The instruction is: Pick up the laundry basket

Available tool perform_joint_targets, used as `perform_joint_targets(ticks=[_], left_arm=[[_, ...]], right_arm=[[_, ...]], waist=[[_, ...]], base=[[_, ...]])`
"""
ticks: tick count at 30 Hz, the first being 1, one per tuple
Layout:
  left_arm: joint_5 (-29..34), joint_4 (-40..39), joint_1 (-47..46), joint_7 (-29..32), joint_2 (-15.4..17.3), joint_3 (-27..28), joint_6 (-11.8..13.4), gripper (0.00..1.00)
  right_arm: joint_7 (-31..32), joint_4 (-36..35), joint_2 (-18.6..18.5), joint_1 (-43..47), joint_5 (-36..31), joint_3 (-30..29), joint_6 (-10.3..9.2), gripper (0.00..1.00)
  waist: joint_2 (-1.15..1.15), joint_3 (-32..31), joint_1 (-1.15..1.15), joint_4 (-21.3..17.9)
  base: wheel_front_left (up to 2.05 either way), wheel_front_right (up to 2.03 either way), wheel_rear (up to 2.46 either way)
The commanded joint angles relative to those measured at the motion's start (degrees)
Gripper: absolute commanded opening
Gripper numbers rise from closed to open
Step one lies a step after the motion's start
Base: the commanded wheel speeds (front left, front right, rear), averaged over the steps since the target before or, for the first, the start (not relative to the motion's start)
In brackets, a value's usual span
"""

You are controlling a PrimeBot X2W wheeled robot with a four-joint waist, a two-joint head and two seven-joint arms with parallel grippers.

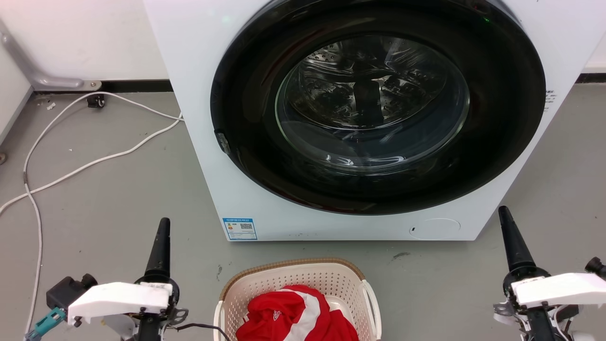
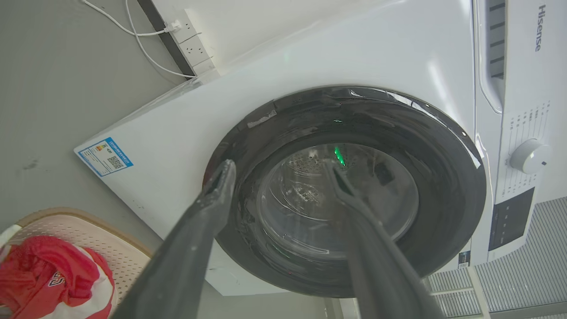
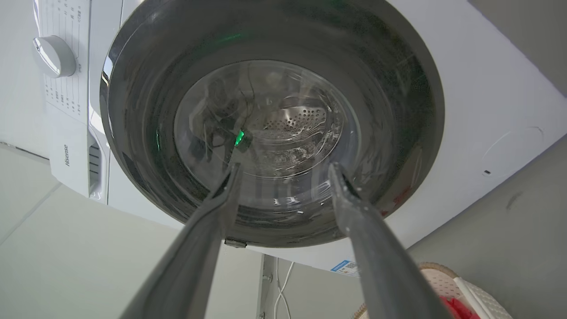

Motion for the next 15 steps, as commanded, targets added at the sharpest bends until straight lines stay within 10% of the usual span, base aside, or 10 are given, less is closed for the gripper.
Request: perform_joint_targets(ticks=[1, 15], left_arm=[[4.18, -1.78, -0.35, -0.87, 0.20, -0.80, 0.75, 1.00], [19.40, -3.35, 0.71, -3.81, 0.23, -3.18, 3.12, 1.00]], right_arm=[[-0.83, -1.51, -0.12, -0.04, -4.96, 0.47, 0.00, 1.00], [-3.79, -2.98, -0.14, 1.34, -22.85, 2.00, 0.00, 1.00]], waist=[[0.00, 0.03, 0.00, 0.00], [0.00, 0.05, 0.00, -0.05]], base=[[0.00, 0.00, 0.00], [0.00, 0.00, 0.00]])
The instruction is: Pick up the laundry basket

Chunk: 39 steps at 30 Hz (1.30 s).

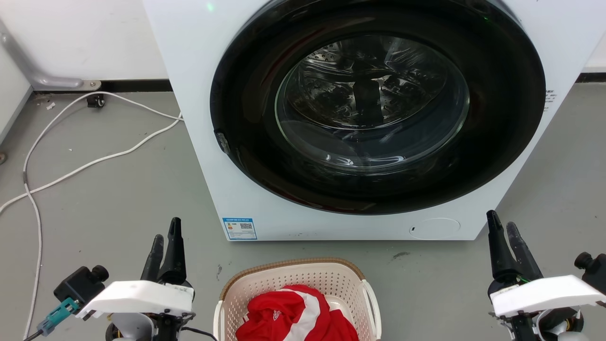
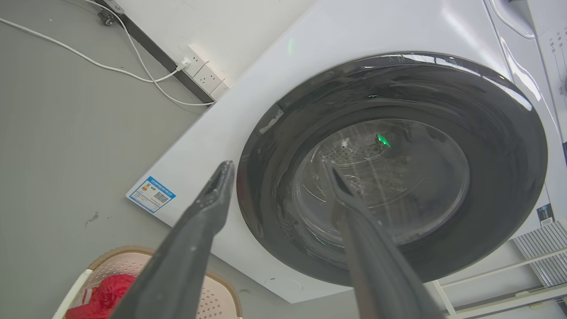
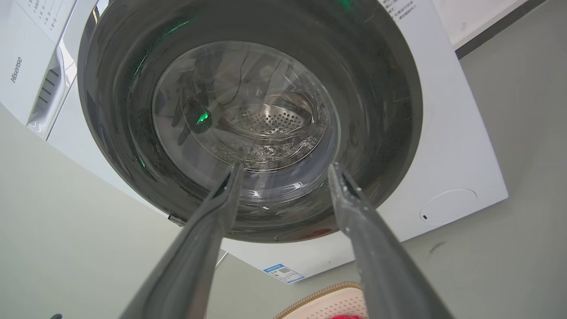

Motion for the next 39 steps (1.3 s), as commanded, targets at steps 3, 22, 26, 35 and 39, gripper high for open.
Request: perform_joint_targets(ticks=[3, 22, 26, 35, 39], left_arm=[[4.66, -1.26, 0.11, -1.08, 0.21, -0.71, 0.43, 1.00], [18.02, -2.95, 1.44, -4.38, 0.24, -2.57, 0.02, 1.00], [20.40, -3.29, 1.72, -5.03, 0.25, -2.60, -0.45, 1.00], [25.65, -3.26, 2.37, -6.31, 0.26, -2.64, -0.47, 1.00], [28.17, -2.97, 2.47, -6.90, 0.27, -2.80, 0.02, 1.00]], right_arm=[[-1.10, -1.24, -0.14, 0.30, -4.63, 0.14, 0.00, 1.00], [-4.44, -3.03, -0.15, 1.88, -19.00, 1.24, 0.00, 1.00], [-5.03, -3.50, -0.15, 2.31, -21.64, 1.36, 0.00, 1.00], [-6.41, -3.34, -0.16, 2.97, -27.74, 0.73, 0.00, 1.00], [-6.95, -3.33, -0.16, 3.17, -30.41, 0.63, 0.00, 1.00]], waist=[[0.00, -0.04, 0.00, 0.04], [0.00, -0.08, 0.00, 0.13], [0.00, 0.00, 0.00, 0.13], [0.00, 0.09, 0.00, 0.10], [0.00, 0.13, 0.00, 0.12]], base=[[0.00, 0.00, 0.00], [0.00, 0.00, 0.00], [0.00, 0.00, 0.00], [0.00, 0.00, 0.00], [0.00, 0.00, 0.00]])
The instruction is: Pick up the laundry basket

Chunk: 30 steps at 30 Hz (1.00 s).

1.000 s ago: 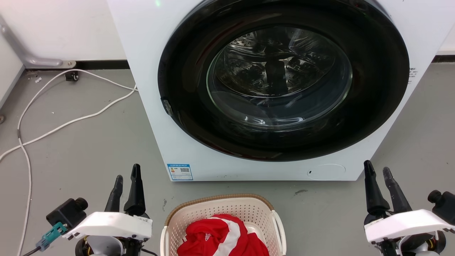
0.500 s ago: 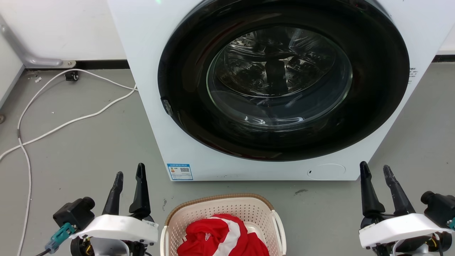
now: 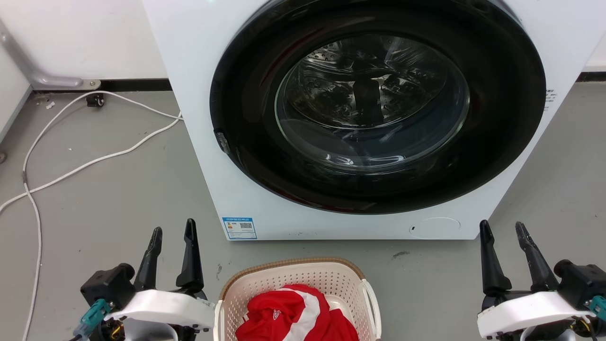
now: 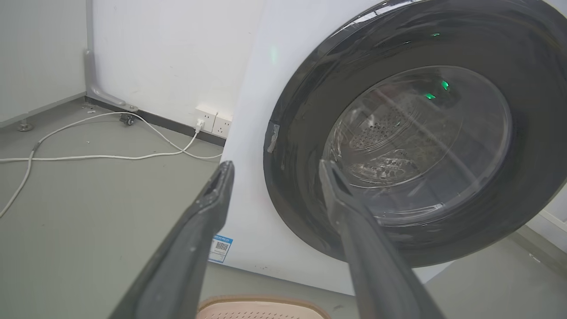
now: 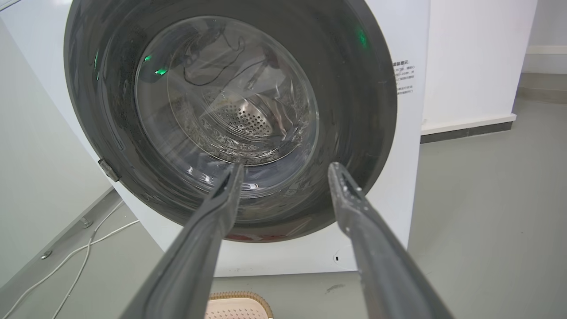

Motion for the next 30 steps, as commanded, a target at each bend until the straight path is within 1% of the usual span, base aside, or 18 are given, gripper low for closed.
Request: perform_joint_targets(ticks=[1, 12, 30], left_arm=[[1.40, -0.41, 0.30, -0.58, 0.18, -0.08, 0.24, 1.00], [7.58, -0.13, 0.80, -1.98, 0.20, -0.57, 0.97, 1.00], [16.06, 0.27, 1.67, -4.07, 0.22, -1.31, 1.63, 1.00]], right_arm=[[-0.50, -0.47, -0.15, 0.13, -1.37, -0.08, 0.00, 1.00], [-1.95, 0.05, -0.16, 0.73, -7.26, -0.14, 0.00, 1.00], [-3.97, -0.37, -0.17, 1.63, -14.39, 0.41, -0.01, 1.00]], waist=[[0.00, 0.01, 0.00, 0.01], [0.00, 0.00, 0.00, 0.03], [0.00, 0.06, 0.00, 0.09]], base=[[0.00, 0.00, 0.00], [0.00, 0.00, 0.00], [0.00, 0.00, 0.00]])
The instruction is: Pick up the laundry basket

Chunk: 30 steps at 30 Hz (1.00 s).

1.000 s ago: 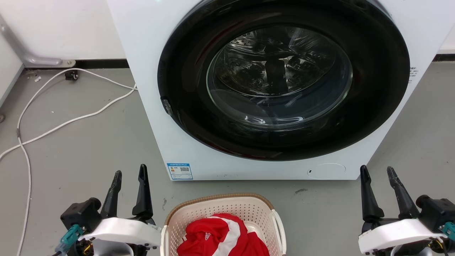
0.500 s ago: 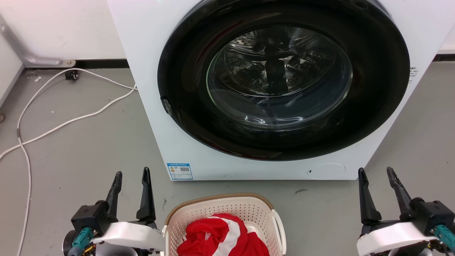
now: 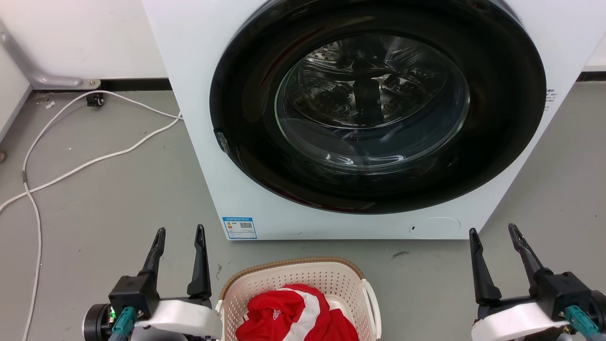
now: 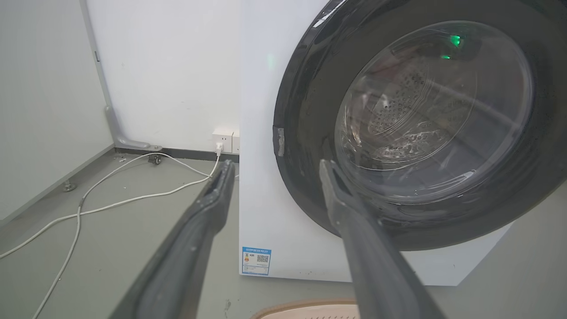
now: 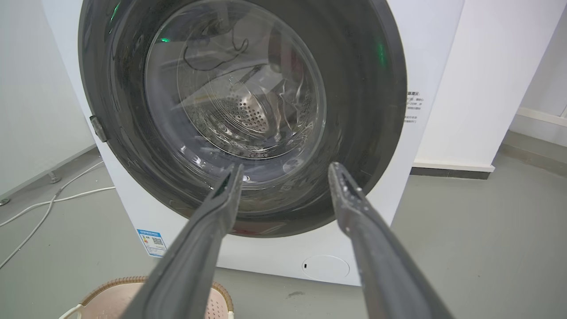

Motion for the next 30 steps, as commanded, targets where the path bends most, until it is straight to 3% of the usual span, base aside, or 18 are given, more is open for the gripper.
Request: perform_joint_targets(ticks=[1, 14, 30], left_arm=[[1.28, -0.05, 0.67, -0.53, 0.18, -0.09, 0.11, 1.00], [6.52, 0.01, 1.15, -1.86, 0.18, -0.39, 0.49, 1.00], [6.00, 0.24, 1.59, -1.89, 0.18, 0.11, 0.39, 1.00]], right_arm=[[-0.42, -0.39, -0.16, 0.53, -1.12, 0.07, -0.02, 1.00], [-1.77, -0.61, -0.16, 1.25, -4.40, -0.09, -0.02, 1.00], [-1.64, 0.59, -0.16, 1.30, 0.19, -0.75, -0.03, 1.00]], waist=[[0.00, -0.01, 0.00, 0.01], [0.00, -0.03, 0.00, 0.15], [0.00, -0.15, 0.00, 0.06]], base=[[0.00, 0.00, 0.00], [0.00, 0.00, 0.00], [0.00, 0.00, 0.00]])
